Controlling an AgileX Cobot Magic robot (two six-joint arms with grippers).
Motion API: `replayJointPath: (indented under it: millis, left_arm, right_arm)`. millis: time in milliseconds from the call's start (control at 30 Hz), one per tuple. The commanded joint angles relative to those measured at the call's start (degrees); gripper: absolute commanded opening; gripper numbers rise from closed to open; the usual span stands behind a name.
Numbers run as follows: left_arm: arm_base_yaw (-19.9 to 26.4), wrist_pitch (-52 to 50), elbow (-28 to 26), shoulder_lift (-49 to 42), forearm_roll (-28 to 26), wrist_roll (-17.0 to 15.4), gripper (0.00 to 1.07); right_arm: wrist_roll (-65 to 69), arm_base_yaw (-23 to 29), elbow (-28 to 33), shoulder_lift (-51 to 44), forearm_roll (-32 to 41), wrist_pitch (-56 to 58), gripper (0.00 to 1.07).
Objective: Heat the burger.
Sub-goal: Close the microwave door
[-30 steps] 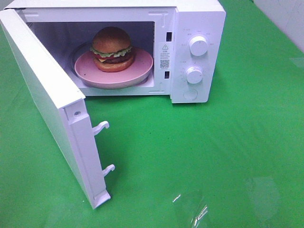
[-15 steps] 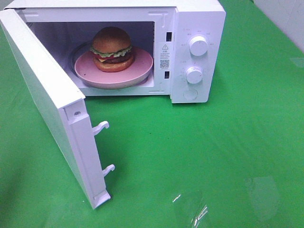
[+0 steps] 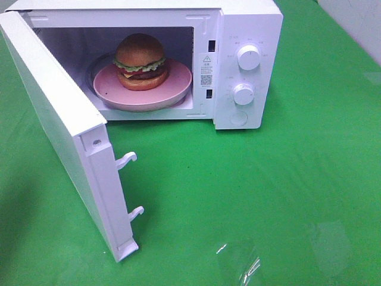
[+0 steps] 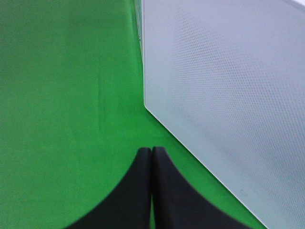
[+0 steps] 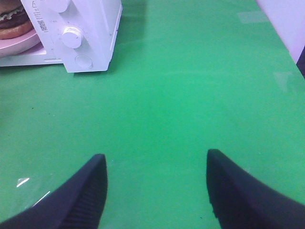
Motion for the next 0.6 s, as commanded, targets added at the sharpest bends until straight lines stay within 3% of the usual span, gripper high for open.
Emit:
replayJointPath:
  millis: [33,233,367,600]
  left_arm:
    - [0.06,-1.32,-2.23,2.64,-2.41,1.78,0.0]
    - [-2.18,-1.32,-5.56,8.31,-2.75,3.61,0.0]
    - [-8.54,-5.5,-7.45,14.32,-2.69,7.1,0.0]
    - [-11.8,-8.25,-10.77,19.82,-2.75,6.93,0.0]
  right_arm:
    - [-0.17,0.06,0.17,-1.55,0.0,-0.63,0.57]
    - [-0.17,0.06,0.17,-1.55,0.0,-0.63,0.57]
    - [-0.17,0.06,0.17,-1.55,0.0,-0.63,0.57]
    - [-0.17,0.06,0.17,-1.55,0.0,-0.63,0.57]
